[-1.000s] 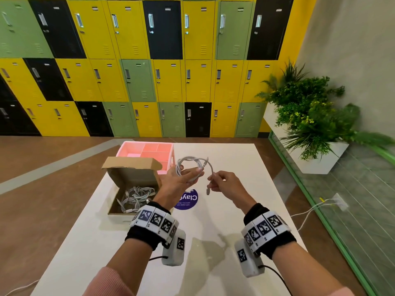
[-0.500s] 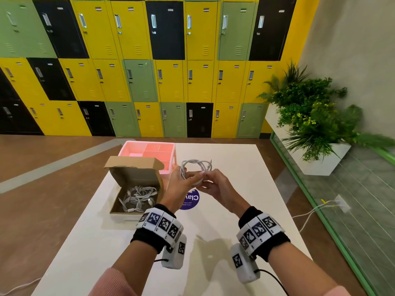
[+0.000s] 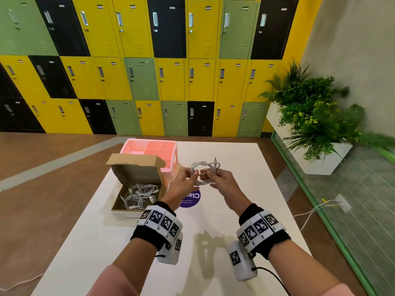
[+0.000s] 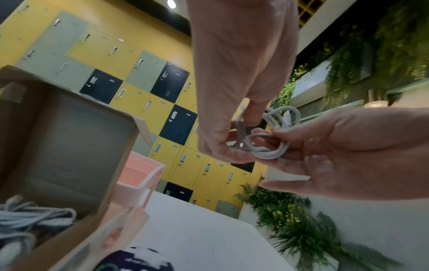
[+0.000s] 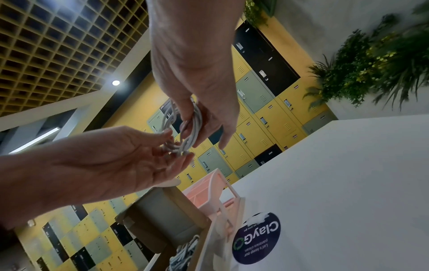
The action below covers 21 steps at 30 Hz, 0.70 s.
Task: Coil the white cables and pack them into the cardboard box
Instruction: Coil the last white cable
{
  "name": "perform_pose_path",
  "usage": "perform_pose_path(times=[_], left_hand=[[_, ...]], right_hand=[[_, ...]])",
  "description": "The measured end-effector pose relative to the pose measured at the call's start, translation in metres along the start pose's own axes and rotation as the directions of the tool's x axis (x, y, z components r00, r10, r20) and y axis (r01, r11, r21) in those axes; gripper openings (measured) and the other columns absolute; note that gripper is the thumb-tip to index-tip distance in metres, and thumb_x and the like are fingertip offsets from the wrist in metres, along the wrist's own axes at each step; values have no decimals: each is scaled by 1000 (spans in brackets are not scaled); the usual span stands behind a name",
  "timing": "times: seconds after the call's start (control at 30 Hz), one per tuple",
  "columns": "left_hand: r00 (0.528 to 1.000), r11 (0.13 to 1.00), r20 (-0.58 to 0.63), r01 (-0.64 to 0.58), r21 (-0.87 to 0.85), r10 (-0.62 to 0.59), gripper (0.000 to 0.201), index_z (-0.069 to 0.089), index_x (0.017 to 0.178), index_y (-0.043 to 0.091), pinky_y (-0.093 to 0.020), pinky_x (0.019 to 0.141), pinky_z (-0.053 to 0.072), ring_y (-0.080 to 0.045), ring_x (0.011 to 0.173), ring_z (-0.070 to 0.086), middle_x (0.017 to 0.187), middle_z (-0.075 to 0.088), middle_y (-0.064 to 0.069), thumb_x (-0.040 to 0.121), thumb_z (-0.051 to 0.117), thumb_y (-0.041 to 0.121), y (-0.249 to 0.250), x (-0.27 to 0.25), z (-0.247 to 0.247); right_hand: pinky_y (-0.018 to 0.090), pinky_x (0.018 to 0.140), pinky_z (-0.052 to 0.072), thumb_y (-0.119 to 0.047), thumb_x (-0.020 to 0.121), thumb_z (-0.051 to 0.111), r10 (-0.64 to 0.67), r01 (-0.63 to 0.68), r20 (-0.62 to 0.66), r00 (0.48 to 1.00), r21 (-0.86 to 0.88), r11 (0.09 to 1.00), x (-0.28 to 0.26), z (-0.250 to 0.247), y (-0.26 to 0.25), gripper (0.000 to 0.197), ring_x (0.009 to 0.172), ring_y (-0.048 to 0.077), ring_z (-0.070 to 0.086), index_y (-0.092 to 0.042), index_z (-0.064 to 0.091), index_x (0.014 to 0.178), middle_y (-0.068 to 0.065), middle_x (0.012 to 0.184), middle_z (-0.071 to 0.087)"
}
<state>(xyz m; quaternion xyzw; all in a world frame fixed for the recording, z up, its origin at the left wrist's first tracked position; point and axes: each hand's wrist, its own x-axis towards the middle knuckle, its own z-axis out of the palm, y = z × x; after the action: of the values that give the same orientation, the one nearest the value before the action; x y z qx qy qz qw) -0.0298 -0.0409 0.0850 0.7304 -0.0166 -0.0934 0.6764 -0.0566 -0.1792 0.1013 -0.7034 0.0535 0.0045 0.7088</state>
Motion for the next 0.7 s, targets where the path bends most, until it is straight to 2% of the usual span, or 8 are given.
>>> perform_pose_path(times=[0.13, 0.27, 0.33, 0.43, 0.5, 0.57, 0.63, 0.7], left_hand=[[989, 998, -137, -55, 3, 55, 21, 55, 102, 14, -46, 94, 51, -28, 103, 63, 108, 64, -13, 94, 58, 33, -2, 6, 3], [982, 995, -183, -61, -74, 46, 23, 56, 104, 0, -45, 90, 52, -34, 98, 64, 100, 66, -19, 94, 58, 21, 5, 8, 4], [982, 991, -182, -76, -111, 55, 27, 57, 108, -6, -46, 90, 52, -35, 97, 65, 95, 68, -17, 93, 60, 16, 7, 7, 3], [990, 983, -134, -58, -171, 35, 30, 54, 114, -10, -39, 84, 54, -28, 88, 66, 91, 68, -14, 92, 60, 9, 9, 5, 1], [998, 977, -65, -36, -209, 23, 29, 50, 118, -2, -35, 77, 56, -23, 85, 68, 97, 68, -14, 91, 60, 5, 13, 1, -1], [999, 977, 26, -13, -214, 19, 33, 46, 124, 9, -39, 76, 57, -23, 89, 69, 106, 67, -11, 93, 56, 1, 15, -2, -5], [993, 986, 112, -20, -165, 39, 38, 45, 128, 16, -45, 81, 57, -25, 95, 66, 112, 64, -9, 95, 50, -1, 17, -3, -9], [985, 992, 169, -19, -127, 40, 39, 46, 129, 17, -42, 82, 56, -22, 94, 62, 109, 60, -10, 96, 44, -4, 18, -4, -11]], right_hand=[[14, 71, 43, -16, 99, 47, -17, 13, 42, 999, 89, 996, -3, 4, -4, 19, 84, 10, 63, -13, 65, 92, 5, 89, 68], [28, 78, 34, -25, 101, 42, 60, -71, 113, 992, 91, 993, -4, 4, -9, 28, 89, 6, 56, -22, 60, 80, -9, 87, 65], [30, 77, 31, -28, 101, 40, 89, -104, 136, 987, 108, 989, -3, 4, -11, 31, 88, 7, 54, -22, 56, 76, -8, 85, 63], [32, 76, 30, -29, 101, 39, 122, -140, 150, 981, 119, 983, -1, 3, -14, 34, 81, 10, 52, -21, 48, 69, -6, 77, 59], [31, 75, 31, -30, 98, 46, 122, -138, 168, 978, 85, 987, -3, 0, -16, 32, 78, 11, 51, -21, 48, 67, -7, 71, 56], [28, 75, 37, -24, 96, 51, 103, -108, 220, 970, 15, 994, -7, -3, -17, 26, 78, 11, 55, -22, 55, 70, -10, 69, 60], [25, 72, 42, -17, 96, 51, 118, -108, 288, 950, -50, 993, -9, -7, -19, 21, 79, 10, 59, -20, 58, 77, -7, 77, 65], [22, 69, 44, -12, 95, 51, 167, -132, 344, 924, -123, 984, -7, -12, -21, 21, 79, 10, 59, -17, 54, 75, -1, 83, 64]])
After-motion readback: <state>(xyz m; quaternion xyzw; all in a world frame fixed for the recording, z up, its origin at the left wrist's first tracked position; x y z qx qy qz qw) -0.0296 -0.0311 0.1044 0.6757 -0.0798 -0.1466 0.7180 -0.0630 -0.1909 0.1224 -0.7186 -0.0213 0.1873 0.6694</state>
